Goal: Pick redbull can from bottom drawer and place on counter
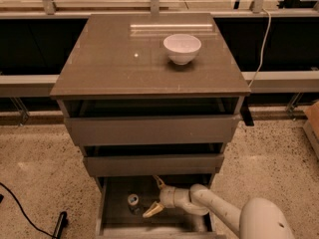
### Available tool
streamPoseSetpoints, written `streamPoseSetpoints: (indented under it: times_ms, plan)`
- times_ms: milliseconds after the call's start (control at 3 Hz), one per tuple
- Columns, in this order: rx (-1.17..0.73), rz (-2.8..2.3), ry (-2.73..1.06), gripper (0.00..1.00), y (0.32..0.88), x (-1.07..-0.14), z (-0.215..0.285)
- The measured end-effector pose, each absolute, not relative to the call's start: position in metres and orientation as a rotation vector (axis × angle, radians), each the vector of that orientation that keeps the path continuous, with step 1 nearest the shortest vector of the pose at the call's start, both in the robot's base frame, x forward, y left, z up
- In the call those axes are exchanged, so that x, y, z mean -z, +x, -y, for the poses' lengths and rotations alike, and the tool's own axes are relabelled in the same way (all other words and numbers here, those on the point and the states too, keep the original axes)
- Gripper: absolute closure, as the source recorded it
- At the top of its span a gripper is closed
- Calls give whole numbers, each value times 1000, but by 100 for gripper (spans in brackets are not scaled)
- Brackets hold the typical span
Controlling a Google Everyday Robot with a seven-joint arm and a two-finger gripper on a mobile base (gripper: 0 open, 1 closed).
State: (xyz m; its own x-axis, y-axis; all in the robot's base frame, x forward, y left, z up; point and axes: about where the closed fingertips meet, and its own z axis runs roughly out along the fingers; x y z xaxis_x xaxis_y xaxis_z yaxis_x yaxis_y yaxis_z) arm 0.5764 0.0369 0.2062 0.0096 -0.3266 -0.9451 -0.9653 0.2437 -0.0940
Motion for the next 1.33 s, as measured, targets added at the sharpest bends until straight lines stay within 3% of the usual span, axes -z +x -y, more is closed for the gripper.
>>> streamPoseSetpoints:
  times_ms: [667, 1333]
  plan:
    - [-903, -1442, -1291, 0, 583, -209, -61]
    - [-954, -1396, -1399, 0, 555, -200, -91]
